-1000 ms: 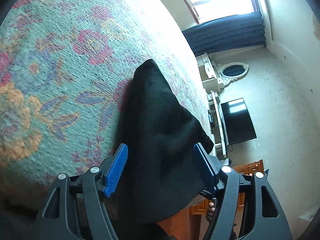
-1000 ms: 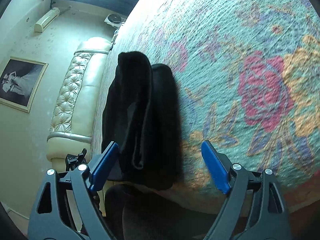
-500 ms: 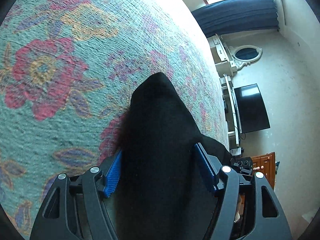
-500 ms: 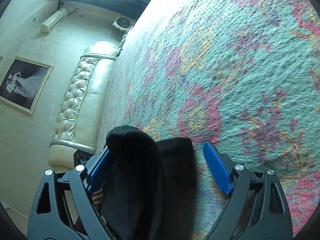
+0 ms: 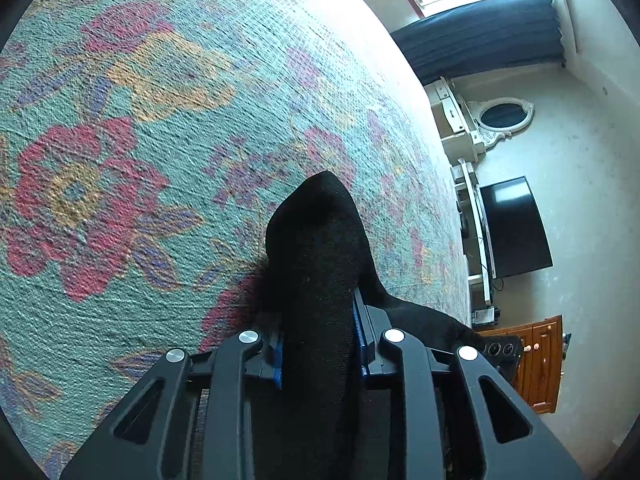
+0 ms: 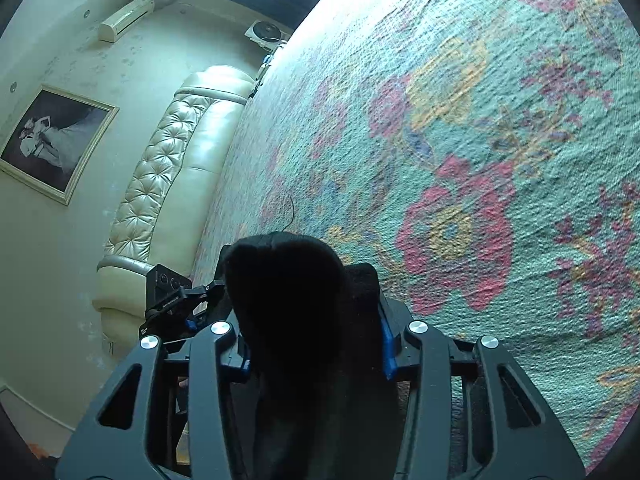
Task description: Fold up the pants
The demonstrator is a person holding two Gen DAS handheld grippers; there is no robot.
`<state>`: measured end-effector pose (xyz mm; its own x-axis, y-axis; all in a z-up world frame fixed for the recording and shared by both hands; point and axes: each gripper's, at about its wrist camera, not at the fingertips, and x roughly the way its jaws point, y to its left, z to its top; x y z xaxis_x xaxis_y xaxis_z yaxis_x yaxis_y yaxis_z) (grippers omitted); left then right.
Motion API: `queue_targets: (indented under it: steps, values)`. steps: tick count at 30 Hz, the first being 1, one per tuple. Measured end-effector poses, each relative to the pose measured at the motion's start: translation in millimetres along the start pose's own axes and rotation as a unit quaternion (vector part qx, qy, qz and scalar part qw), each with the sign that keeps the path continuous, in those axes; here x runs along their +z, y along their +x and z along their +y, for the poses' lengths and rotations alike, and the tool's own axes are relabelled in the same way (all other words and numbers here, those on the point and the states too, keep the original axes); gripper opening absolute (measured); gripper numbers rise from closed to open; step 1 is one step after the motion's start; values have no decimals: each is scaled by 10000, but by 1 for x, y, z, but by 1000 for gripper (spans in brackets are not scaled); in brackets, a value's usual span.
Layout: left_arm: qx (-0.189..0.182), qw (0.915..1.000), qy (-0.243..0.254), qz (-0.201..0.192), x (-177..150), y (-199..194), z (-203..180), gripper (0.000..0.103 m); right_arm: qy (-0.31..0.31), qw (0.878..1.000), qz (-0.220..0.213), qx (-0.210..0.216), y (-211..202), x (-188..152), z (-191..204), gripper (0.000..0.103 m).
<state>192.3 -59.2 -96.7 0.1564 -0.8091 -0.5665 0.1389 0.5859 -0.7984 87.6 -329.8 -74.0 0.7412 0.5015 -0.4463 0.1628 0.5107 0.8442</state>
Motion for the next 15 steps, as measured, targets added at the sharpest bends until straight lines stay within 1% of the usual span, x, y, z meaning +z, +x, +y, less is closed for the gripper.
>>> queue_targets:
  steps: [4, 8, 12, 13, 15]
  values:
    - [366, 9983, 366, -266, 11, -10, -9, 24, -50, 9999, -71, 135, 14, 9, 13, 42]
    - [514, 9972, 361, -409, 35, -18, -1, 24, 8, 9996, -64, 275, 43, 30, 19, 41]
    - [788, 9934, 529, -643, 62, -27, 0, 24, -5, 9993, -15, 370, 79, 54, 30, 41]
    - [843, 9924, 561, -705, 70, -33, 8, 24, -20, 9992, -10, 406, 88, 60, 34, 41]
    - [900, 9910, 553, -827, 84, -37, 10, 24, -50, 9989, -1, 459, 105, 73, 40, 41]
